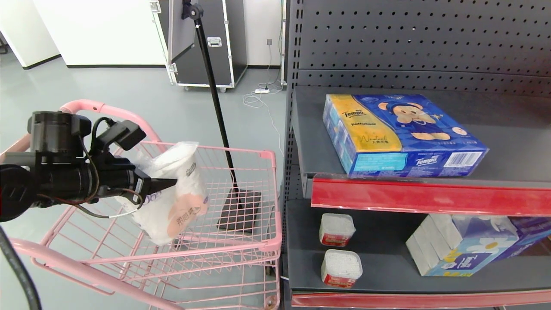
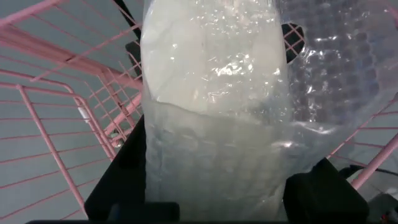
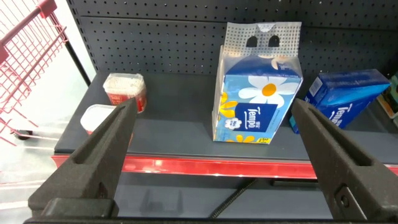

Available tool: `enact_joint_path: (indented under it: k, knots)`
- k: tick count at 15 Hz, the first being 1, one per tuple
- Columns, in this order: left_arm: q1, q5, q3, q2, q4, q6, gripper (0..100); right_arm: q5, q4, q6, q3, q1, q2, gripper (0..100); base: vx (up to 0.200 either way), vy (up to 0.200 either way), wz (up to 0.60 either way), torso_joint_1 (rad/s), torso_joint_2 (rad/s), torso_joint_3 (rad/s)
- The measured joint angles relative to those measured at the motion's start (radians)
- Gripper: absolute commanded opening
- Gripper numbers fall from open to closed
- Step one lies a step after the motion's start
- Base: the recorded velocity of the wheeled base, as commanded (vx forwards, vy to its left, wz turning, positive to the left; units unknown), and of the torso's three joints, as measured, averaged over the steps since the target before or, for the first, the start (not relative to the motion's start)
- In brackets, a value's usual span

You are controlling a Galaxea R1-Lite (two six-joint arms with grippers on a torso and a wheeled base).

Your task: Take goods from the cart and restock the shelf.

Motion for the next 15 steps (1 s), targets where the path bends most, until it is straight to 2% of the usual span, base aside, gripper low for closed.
enact_joint_path:
  k: [2, 4, 9, 11, 15]
  knots:
    - [0.004, 0.001, 0.003, -0.055, -0.014, -0.051, 0, 0.0, 0.0, 0.0, 0.0, 0.0, 0.0, 100, 0.0, 0.0, 0.0, 0.0, 0.0, 0.0]
    - [0.014, 0.001, 0.017, -0.121, -0.019, -0.086, 0, 0.0, 0.0, 0.001, 0.0, 0.0, 0.0, 100, 0.0, 0.0, 0.0, 0.0, 0.0, 0.0]
    - [0.046, 0.008, 0.073, -0.283, -0.02, -0.148, 0, 0.0, 0.0, 0.001, 0.0, 0.0, 0.0, 100, 0.0, 0.0, 0.0, 0.0, 0.0, 0.0]
    - [0.057, 0.009, 0.083, -0.343, -0.021, -0.195, 0, 0.0, -0.001, 0.001, 0.0, 0.0, 0.0, 100, 0.0, 0.0, 0.0, 0.0, 0.0, 0.0]
    - [0.09, 0.007, 0.116, -0.447, -0.031, -0.227, 0, 0.0, 0.0, 0.003, 0.0, 0.0, 0.0, 100, 0.0, 0.0, 0.0, 0.0, 0.0, 0.0]
